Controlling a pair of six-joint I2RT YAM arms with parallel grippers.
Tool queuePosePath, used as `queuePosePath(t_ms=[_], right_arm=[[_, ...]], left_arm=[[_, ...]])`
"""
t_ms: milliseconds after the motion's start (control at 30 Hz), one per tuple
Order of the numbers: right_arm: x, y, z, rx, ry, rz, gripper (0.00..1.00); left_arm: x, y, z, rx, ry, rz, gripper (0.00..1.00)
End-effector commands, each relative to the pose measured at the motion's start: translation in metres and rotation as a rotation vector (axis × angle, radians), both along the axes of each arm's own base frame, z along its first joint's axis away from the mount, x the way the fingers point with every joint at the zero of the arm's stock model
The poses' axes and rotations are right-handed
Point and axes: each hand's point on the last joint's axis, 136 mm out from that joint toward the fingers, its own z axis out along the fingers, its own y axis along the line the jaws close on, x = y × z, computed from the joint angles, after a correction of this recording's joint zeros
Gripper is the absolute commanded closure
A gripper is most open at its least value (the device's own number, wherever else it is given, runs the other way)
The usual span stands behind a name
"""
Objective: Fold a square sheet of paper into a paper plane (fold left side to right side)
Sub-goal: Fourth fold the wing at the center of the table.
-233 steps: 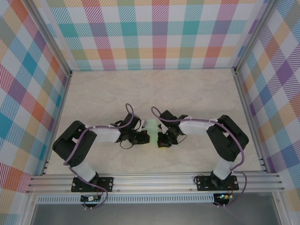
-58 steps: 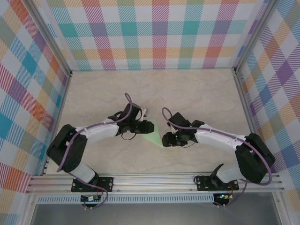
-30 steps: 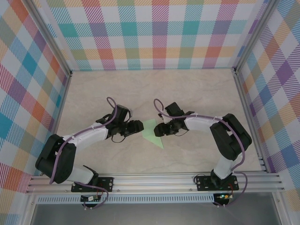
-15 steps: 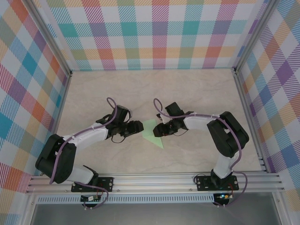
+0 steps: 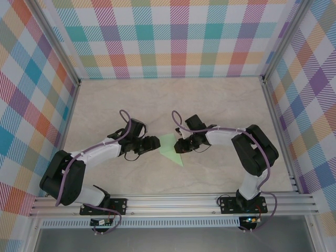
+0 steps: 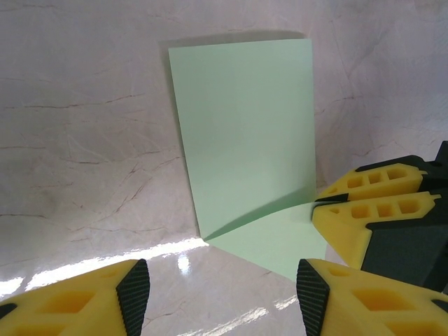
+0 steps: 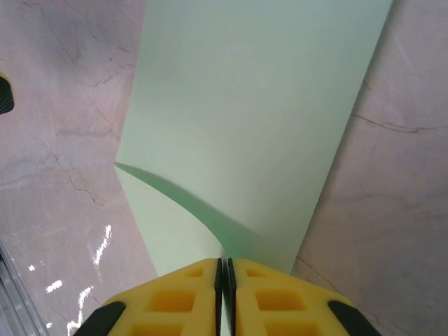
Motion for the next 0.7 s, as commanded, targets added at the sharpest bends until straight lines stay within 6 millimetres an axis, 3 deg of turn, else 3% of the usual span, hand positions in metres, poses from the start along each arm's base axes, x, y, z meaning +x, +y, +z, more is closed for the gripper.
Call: queuePosePath(t_ms=[0, 667], right_arm=[[0.006, -0.003, 0.01, 0.001, -0.032, 0.0, 0.91], [0.007, -0.009, 0.012, 0.021, -0.018, -0.013, 0.92]], left_arm=[[-0.001, -0.006, -0.004, -0.033, 0.02, -0.014, 0.4], [0.015, -0.048, -0.01, -0.127, 0.051, -0.062, 0.4]])
